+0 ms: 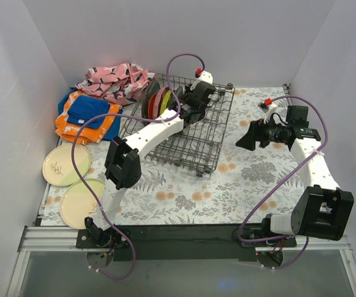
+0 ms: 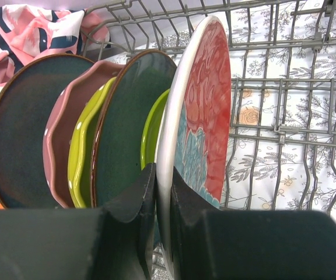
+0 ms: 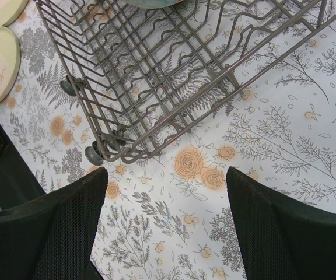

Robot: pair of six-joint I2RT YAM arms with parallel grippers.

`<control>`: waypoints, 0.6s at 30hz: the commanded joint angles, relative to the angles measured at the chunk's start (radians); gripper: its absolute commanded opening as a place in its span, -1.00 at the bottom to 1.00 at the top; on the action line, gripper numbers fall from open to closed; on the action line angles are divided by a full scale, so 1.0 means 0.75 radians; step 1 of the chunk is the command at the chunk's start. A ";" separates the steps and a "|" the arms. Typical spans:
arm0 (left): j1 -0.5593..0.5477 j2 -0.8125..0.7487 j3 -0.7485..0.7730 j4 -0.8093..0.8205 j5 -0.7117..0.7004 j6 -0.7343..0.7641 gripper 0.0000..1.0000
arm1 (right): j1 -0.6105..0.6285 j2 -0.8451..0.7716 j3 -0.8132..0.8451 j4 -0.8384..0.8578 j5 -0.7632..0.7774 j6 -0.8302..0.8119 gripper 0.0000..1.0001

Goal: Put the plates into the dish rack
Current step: Insert the plate into the dish rack

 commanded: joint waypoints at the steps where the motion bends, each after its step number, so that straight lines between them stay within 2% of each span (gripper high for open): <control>1: -0.008 -0.193 0.095 0.179 -0.122 0.036 -1.00 | -0.006 -0.003 0.001 0.014 -0.018 -0.020 0.74; 18: -0.012 -0.203 0.054 0.202 -0.099 0.053 -1.00 | -0.008 0.001 -0.004 0.014 -0.014 -0.022 0.74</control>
